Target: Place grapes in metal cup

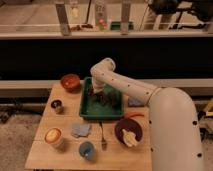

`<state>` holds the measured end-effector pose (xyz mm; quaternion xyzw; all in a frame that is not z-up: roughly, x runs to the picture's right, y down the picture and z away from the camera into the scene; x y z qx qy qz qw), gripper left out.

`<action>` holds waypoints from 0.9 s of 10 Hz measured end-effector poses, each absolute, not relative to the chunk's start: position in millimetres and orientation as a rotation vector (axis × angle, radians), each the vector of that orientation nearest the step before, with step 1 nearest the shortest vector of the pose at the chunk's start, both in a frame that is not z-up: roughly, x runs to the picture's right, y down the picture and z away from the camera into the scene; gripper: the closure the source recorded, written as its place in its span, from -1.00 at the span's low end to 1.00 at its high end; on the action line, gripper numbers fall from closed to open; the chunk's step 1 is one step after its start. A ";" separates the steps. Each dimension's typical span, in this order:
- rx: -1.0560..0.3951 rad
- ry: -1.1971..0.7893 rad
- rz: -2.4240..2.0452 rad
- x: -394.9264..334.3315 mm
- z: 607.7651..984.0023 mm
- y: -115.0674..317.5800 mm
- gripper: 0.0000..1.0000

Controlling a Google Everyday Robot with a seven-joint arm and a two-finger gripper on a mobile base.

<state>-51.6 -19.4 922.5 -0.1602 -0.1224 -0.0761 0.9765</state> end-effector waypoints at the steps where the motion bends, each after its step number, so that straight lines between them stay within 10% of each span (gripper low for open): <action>1: -0.315 -0.248 -0.147 -49.1 925.3 -19.0 -0.14; 9: -0.267 -0.276 -0.116 -52.0 929.9 -26.0 0.59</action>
